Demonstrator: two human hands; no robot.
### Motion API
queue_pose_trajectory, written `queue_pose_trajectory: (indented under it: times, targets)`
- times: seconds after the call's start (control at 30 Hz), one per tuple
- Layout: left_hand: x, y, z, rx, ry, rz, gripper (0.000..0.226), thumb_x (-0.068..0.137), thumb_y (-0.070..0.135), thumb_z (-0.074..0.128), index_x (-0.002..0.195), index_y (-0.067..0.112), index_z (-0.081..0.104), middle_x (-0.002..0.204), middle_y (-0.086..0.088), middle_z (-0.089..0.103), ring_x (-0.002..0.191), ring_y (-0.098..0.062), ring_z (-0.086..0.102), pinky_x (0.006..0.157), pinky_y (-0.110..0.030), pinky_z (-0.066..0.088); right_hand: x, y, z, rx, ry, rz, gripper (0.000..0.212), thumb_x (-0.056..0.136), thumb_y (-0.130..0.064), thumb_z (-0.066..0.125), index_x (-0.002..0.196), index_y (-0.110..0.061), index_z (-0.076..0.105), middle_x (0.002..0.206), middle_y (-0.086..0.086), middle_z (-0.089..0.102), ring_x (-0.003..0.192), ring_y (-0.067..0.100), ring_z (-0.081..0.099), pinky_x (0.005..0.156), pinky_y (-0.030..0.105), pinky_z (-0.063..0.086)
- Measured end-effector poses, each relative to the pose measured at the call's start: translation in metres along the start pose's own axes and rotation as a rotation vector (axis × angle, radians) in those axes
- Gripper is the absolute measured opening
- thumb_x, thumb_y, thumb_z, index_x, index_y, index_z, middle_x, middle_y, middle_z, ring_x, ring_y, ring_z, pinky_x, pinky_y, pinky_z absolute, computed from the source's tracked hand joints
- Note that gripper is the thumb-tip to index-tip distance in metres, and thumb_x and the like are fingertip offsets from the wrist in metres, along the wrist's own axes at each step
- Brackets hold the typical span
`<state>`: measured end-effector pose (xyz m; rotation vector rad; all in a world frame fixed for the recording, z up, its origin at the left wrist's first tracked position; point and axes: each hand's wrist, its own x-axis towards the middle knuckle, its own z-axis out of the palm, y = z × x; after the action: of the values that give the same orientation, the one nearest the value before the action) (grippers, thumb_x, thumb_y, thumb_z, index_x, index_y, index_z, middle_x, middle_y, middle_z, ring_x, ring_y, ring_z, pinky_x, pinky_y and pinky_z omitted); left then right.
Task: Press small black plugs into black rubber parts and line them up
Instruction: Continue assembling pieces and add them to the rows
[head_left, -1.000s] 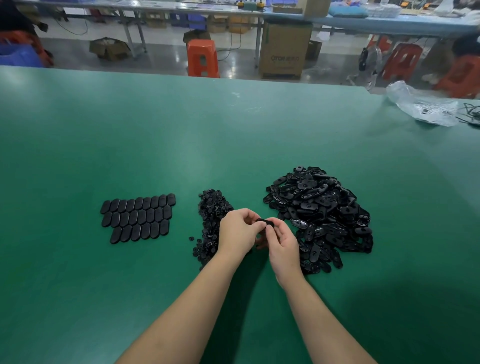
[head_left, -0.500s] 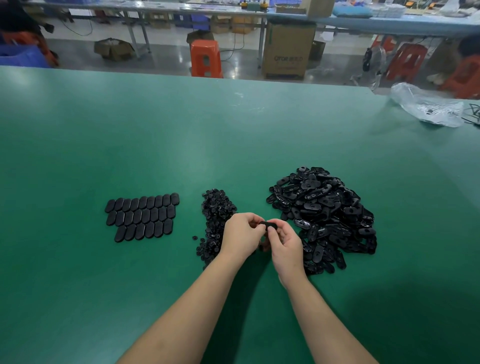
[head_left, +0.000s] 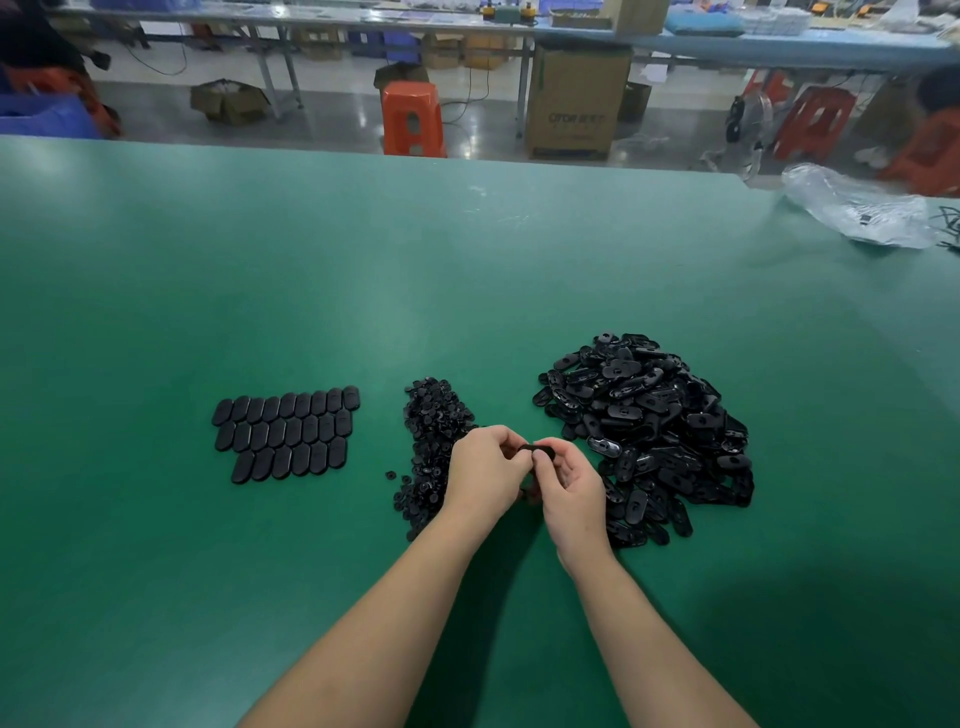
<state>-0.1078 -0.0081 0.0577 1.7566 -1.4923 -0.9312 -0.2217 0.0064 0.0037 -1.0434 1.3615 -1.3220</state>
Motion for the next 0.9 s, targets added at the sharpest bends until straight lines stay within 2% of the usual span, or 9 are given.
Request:
queue_pose_trajectory:
  times: [0.17, 0.27, 0.37, 0.4, 0.5, 0.6, 0.7, 0.83, 0.9]
  targets:
    - [0.001, -0.004, -0.003, 0.046, -0.025, 0.077, 0.01, 0.09, 0.017, 0.067, 0.092, 0.016, 0.077, 0.081, 0.005, 0.072, 0.064, -0.011, 0.062, 0.07, -0.029, 0.055, -0.001, -0.002, 0.001, -0.047, 0.036, -0.021, 0.016, 0.099, -0.017, 0.063, 0.093, -0.03, 0.069, 0.081, 0.01, 0.069, 0.068, 0.019, 0.058, 0.062, 0.043, 0.052]
    - [0.001, -0.005, -0.005, 0.132, -0.027, 0.144, 0.016, 0.09, 0.014, 0.065, 0.101, 0.017, 0.077, 0.087, 0.006, 0.072, 0.076, -0.009, 0.063, 0.077, -0.025, 0.053, -0.001, -0.002, 0.002, -0.066, 0.039, -0.021, 0.017, 0.099, -0.017, 0.063, 0.091, -0.032, 0.068, 0.082, 0.013, 0.069, 0.066, 0.021, 0.056, 0.063, 0.048, 0.052]
    - [-0.001, -0.009, -0.004, 0.269, -0.028, 0.27, 0.035, 0.092, 0.014, 0.062, 0.126, 0.019, 0.067, 0.102, 0.001, 0.071, 0.092, -0.016, 0.064, 0.09, -0.031, 0.052, -0.001, -0.003, 0.001, -0.048, 0.028, -0.006, 0.016, 0.1, -0.016, 0.062, 0.094, -0.029, 0.069, 0.074, 0.003, 0.068, 0.06, 0.015, 0.056, 0.056, 0.039, 0.05]
    - [0.0, -0.011, -0.005, 0.33, -0.018, 0.32, 0.036, 0.093, 0.015, 0.06, 0.129, 0.02, 0.064, 0.106, 0.0, 0.071, 0.097, -0.018, 0.064, 0.09, -0.033, 0.051, -0.002, -0.003, 0.0, -0.036, 0.018, -0.002, 0.015, 0.1, -0.016, 0.061, 0.095, -0.028, 0.069, 0.072, 0.0, 0.067, 0.058, 0.013, 0.055, 0.053, 0.034, 0.049]
    - [-0.003, -0.018, -0.007, 0.461, 0.054, 0.464, 0.027, 0.096, 0.022, 0.056, 0.122, 0.023, 0.065, 0.105, 0.002, 0.068, 0.095, -0.021, 0.065, 0.078, -0.035, 0.052, -0.002, -0.004, -0.001, -0.01, -0.007, -0.003, 0.015, 0.102, -0.015, 0.059, 0.098, -0.025, 0.069, 0.072, -0.001, 0.067, 0.056, 0.013, 0.054, 0.051, 0.027, 0.048]
    - [-0.009, -0.024, -0.014, 0.506, 0.158, 0.548, 0.021, 0.092, 0.025, 0.062, 0.112, 0.023, 0.069, 0.096, 0.004, 0.066, 0.084, -0.02, 0.066, 0.063, -0.035, 0.053, -0.003, -0.006, 0.001, 0.017, -0.006, 0.001, 0.019, 0.105, -0.016, 0.053, 0.104, -0.024, 0.07, 0.074, -0.002, 0.067, 0.058, 0.014, 0.056, 0.05, 0.026, 0.049]
    - [-0.012, -0.038, -0.037, 0.447, 0.291, 0.464, 0.021, 0.087, 0.026, 0.071, 0.108, 0.022, 0.072, 0.091, 0.006, 0.067, 0.078, -0.018, 0.065, 0.061, -0.029, 0.05, -0.004, -0.007, 0.001, 0.005, 0.0, 0.005, 0.018, 0.106, -0.018, 0.05, 0.109, -0.024, 0.067, 0.074, -0.006, 0.066, 0.059, 0.012, 0.058, 0.052, 0.025, 0.05]
    - [-0.019, -0.086, -0.099, 0.362, 0.498, 0.254, 0.022, 0.089, 0.024, 0.073, 0.11, 0.02, 0.071, 0.085, 0.011, 0.062, 0.063, -0.003, 0.054, 0.055, -0.016, 0.038, -0.006, -0.007, 0.0, -0.053, -0.014, 0.001, 0.019, 0.107, -0.019, 0.048, 0.108, -0.025, 0.067, 0.075, -0.007, 0.066, 0.061, 0.011, 0.059, 0.055, 0.026, 0.051]
    - [-0.028, -0.115, -0.133, 0.37, 0.606, 0.174, 0.02, 0.087, 0.021, 0.075, 0.107, 0.018, 0.071, 0.084, 0.008, 0.063, 0.067, -0.01, 0.057, 0.055, -0.021, 0.04, -0.006, -0.007, 0.001, -0.073, -0.013, -0.005, 0.02, 0.107, -0.02, 0.047, 0.106, -0.025, 0.066, 0.075, -0.008, 0.066, 0.061, 0.011, 0.059, 0.055, 0.027, 0.051]
